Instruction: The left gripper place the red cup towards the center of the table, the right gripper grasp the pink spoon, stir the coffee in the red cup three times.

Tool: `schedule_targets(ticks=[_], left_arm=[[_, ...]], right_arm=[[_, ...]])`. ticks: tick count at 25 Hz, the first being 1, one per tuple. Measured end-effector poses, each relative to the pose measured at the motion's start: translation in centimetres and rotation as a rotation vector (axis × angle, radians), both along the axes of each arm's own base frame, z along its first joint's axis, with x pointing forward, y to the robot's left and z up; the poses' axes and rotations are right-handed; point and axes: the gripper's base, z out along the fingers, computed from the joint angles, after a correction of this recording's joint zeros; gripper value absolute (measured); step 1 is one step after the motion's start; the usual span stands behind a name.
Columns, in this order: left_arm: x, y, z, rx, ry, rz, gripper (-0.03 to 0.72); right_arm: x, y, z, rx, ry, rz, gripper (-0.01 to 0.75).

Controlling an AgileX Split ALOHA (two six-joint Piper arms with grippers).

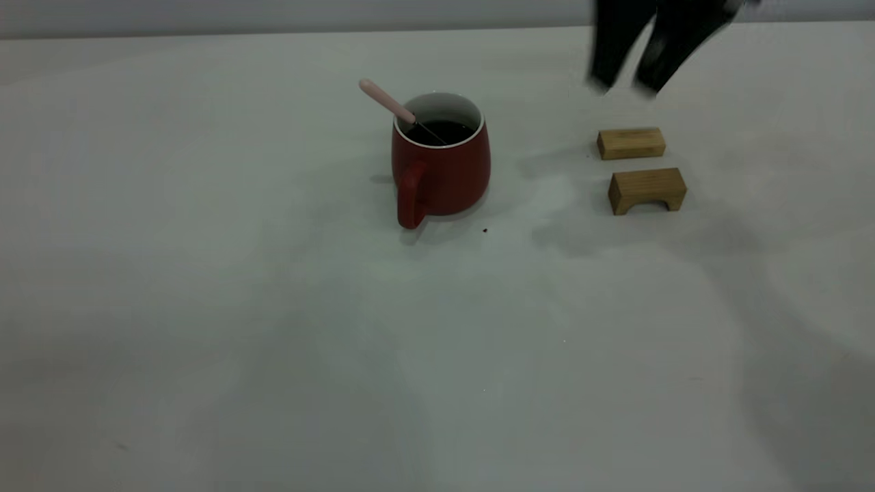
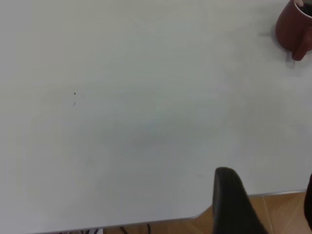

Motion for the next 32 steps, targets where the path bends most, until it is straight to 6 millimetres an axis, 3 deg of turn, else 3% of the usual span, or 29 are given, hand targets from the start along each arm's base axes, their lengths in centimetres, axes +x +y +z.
schedule_targets(ticks=[5, 8, 10, 12, 15, 19, 22, 26, 32], left_arm=[[0.0, 0.0, 0.0, 0.0, 0.0, 0.0, 0.436], [0.0, 0.0, 0.0, 0.0, 0.0, 0.0, 0.436], [0.0, 0.0, 0.0, 0.0, 0.0, 0.0, 0.436], [0.0, 0.0, 0.0, 0.0, 0.0, 0.0, 0.436], [0.0, 0.0, 0.0, 0.0, 0.0, 0.0, 0.436], [0.0, 0.0, 0.0, 0.0, 0.0, 0.0, 0.436], [0.0, 0.0, 0.0, 0.0, 0.0, 0.0, 0.436], [0.0, 0.0, 0.0, 0.0, 0.0, 0.0, 0.436], [0.0, 0.0, 0.0, -0.001, 0.0, 0.001, 0.436]], right_arm=[[-2.0, -1.5, 8.6, -0.055, -0.225, 0.046, 0.263], [-4.6, -2.6, 14.6, -0.06, -0.361, -0.015, 0.203], [-6.7, -3.5, 17.6, -0.073, -0.429, -0.079, 0.183], [-9.4, -4.5, 20.1, -0.075, -0.49, -0.122, 0.179], [-13.9, -6.0, 22.1, -0.084, -0.542, -0.153, 0.179], [-20.5, -8.0, 23.1, -0.083, -0.619, -0.172, 0.179], [-25.1, -9.4, 22.6, -0.078, -0.665, -0.191, 0.183], [-30.7, -11.7, 20.5, -0.075, -0.714, -0.314, 0.186], [-38.0, -13.6, 15.0, -0.124, -0.866, -0.501, 0.192]])
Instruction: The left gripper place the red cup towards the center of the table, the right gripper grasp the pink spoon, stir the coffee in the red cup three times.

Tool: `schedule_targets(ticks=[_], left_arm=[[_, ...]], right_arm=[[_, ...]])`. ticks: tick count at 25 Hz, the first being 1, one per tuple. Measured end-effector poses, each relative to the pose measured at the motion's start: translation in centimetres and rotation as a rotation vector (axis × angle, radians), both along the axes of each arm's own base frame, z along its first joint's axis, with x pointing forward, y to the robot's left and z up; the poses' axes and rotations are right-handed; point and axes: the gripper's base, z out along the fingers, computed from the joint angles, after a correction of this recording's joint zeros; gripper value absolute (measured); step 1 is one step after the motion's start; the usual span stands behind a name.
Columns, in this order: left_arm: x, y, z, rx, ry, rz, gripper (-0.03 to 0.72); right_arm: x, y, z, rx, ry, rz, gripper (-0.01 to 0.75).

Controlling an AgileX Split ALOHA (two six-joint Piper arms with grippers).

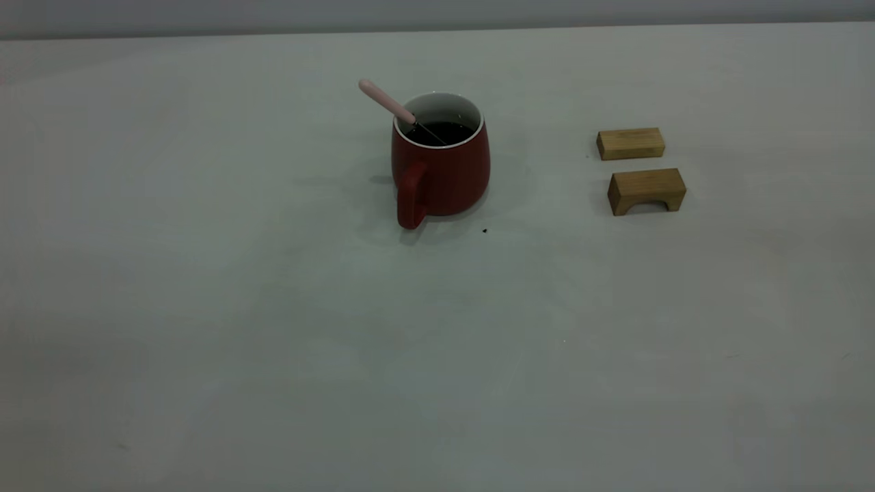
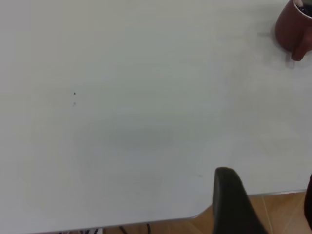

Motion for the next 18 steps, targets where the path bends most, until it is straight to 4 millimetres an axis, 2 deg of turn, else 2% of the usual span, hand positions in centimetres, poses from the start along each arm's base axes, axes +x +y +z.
schedule_targets(ticks=[3, 6, 12, 18], left_arm=[[0.0, 0.0, 0.0, 0.0, 0.0, 0.0, 0.436], [0.0, 0.0, 0.0, 0.0, 0.0, 0.0, 0.436], [0.0, 0.0, 0.0, 0.0, 0.0, 0.0, 0.436], [0.0, 0.0, 0.0, 0.0, 0.0, 0.0, 0.436]], right_arm=[[-1.2, 0.2, -3.0, 0.024, -0.098, 0.004, 0.198], [-1.9, 0.4, -4.8, 0.046, -0.146, 0.024, 0.201], [-2.4, 0.4, -6.1, 0.044, -0.121, 0.037, 0.205], [-2.4, 0.4, -6.1, 0.04, -0.117, 0.036, 0.213]])
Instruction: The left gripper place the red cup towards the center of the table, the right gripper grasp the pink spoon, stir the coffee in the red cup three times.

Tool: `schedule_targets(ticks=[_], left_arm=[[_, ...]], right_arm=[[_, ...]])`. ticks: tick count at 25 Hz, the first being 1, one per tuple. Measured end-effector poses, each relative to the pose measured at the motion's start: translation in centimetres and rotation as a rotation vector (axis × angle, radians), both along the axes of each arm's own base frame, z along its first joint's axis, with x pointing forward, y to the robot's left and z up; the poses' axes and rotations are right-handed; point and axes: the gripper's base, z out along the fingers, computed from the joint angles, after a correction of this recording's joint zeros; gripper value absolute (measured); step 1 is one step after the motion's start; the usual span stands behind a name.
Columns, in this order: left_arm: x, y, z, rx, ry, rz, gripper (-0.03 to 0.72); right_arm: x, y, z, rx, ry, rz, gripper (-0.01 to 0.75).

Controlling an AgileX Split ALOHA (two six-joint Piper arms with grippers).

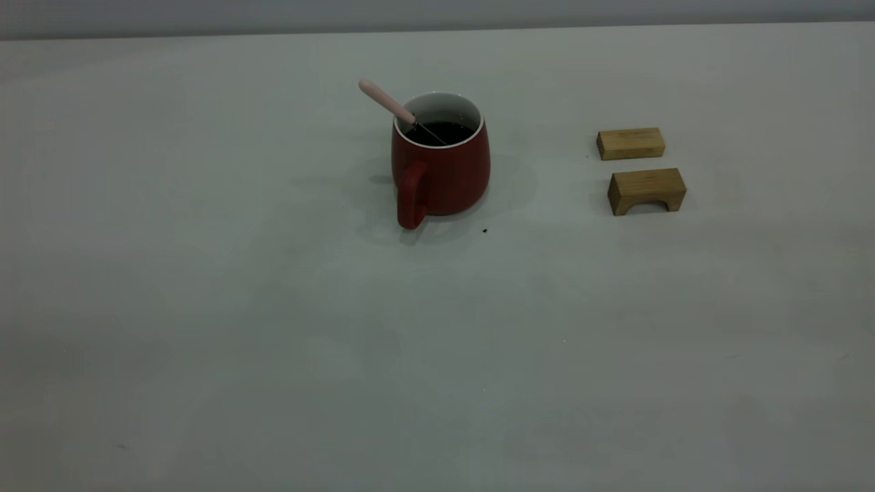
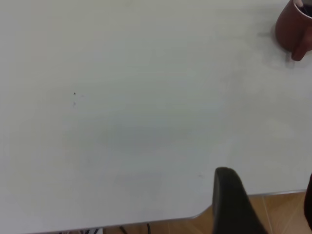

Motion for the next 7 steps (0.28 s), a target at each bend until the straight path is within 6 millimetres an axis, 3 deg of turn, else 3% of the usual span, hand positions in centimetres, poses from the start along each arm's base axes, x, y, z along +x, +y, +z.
schedule_targets(ticks=[7], left_arm=[[0.0, 0.0, 0.0, 0.0, 0.0, 0.0, 0.436]], right_arm=[[0.0, -0.02, 0.0, -0.002, 0.0, -0.001, 0.219]])
